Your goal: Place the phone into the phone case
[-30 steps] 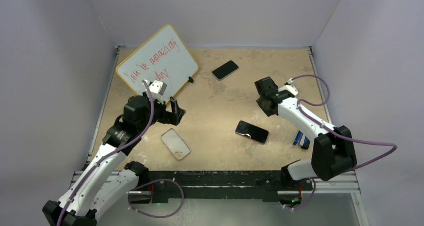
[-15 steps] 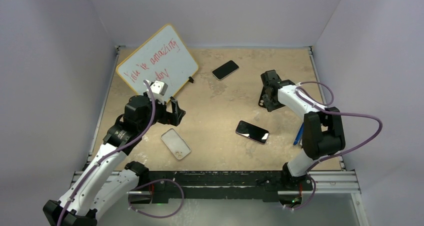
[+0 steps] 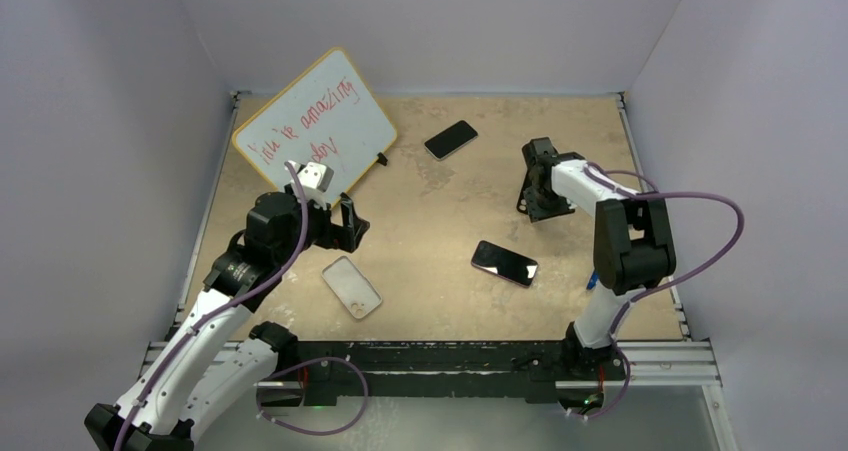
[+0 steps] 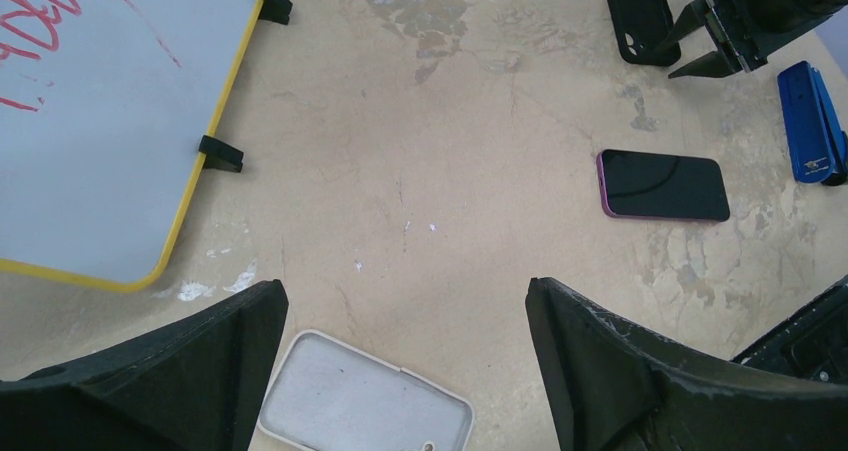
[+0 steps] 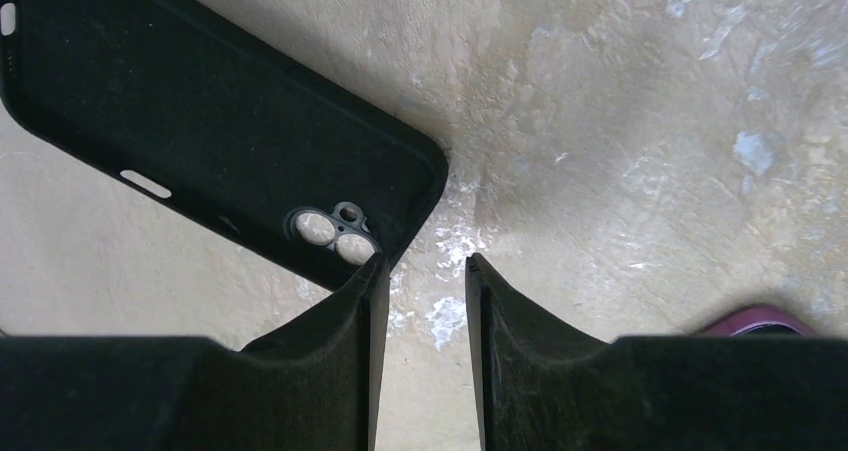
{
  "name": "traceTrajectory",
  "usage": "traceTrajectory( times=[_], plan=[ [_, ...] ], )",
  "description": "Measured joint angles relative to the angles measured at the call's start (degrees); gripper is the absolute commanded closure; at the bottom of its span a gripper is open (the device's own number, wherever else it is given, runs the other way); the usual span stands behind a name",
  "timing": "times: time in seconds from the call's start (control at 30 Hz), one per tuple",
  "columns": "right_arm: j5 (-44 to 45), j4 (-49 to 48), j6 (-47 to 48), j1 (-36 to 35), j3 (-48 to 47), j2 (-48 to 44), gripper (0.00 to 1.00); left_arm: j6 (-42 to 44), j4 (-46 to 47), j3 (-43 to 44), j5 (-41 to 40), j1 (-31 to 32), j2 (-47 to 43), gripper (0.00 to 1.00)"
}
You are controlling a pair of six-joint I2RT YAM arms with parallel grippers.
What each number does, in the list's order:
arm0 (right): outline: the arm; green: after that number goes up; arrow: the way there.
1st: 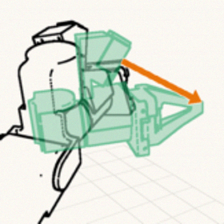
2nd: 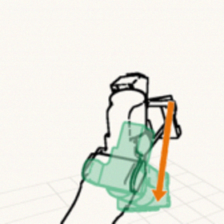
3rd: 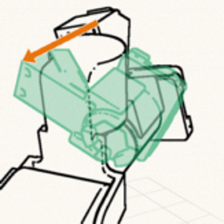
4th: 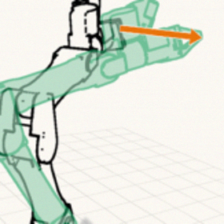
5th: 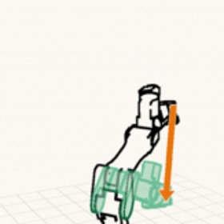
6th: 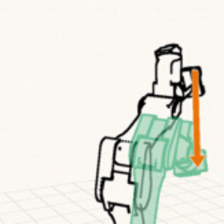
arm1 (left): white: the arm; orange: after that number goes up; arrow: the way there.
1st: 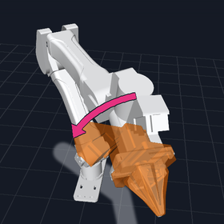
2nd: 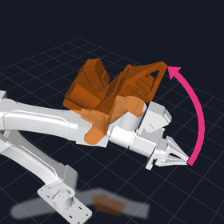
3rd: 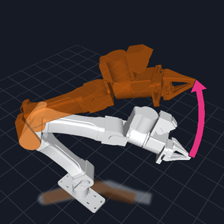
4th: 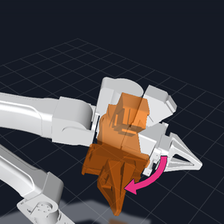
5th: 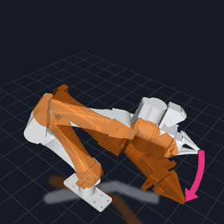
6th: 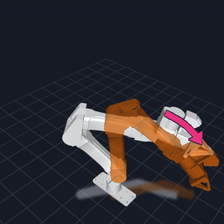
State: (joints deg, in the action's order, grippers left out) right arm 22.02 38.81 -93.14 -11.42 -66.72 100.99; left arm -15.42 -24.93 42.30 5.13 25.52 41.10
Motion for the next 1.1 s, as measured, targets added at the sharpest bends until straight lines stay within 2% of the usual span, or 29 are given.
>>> traceTrajectory(
  times=[0.43,0.57,0.63,0.87,1.1],
  plan=[
    [-3.8,0.2,-1.1,2.8,-2.1,4.5,0.67,0.0,-0.1,0.0,-0.9,0.0,0.0,0.06],
    [-4.1,0.1,-0.7,3.0,-2.3,4.7,0.83,0.0,-0.1,0.0,-1.4,0.0,0.0,0.06],
    [-4.2,-0.4,-0.2,3.1,-2.5,4.8,1.0,0.0,-0.2,0.0,-1.9,0.0,0.0,0.06],
    [-5.2,-2.2,4.9,3.5,-2.5,4.8,1.0,0.0,-0.9,0.0,-3.5,0.0,0.0,0.07],
    [-7.1,-7.3,19.9,3.4,-0.2,1.7,1.0,0.0,-1.4,0.0,-4.8,0.0,0.0,0.07]
  ],
)
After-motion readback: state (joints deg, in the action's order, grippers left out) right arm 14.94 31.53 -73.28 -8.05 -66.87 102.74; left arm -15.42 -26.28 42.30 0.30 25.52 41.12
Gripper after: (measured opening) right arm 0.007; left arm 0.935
